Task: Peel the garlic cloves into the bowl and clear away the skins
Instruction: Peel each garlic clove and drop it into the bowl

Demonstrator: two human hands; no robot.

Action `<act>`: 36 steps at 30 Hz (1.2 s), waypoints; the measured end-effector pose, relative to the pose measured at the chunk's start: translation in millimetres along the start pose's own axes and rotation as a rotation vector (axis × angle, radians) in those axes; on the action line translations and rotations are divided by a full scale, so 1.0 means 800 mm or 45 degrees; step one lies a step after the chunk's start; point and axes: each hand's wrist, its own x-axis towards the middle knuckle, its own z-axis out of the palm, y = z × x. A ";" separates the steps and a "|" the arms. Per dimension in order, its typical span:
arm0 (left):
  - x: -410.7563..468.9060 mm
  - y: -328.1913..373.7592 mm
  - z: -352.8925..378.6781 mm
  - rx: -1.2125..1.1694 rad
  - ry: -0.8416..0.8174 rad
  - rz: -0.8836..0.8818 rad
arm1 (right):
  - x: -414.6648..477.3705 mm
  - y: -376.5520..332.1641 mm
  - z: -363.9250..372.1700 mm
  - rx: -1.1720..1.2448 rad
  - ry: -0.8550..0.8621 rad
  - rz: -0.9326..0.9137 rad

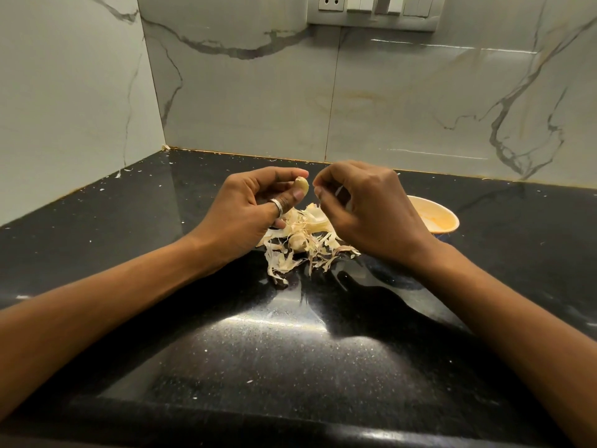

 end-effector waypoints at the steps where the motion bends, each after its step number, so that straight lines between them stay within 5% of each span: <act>1: 0.000 -0.001 0.000 0.005 -0.011 0.009 | 0.000 -0.001 -0.001 0.005 0.020 0.005; 36: -0.002 -0.012 -0.001 0.479 0.039 0.395 | -0.001 -0.007 -0.003 0.057 -0.017 -0.035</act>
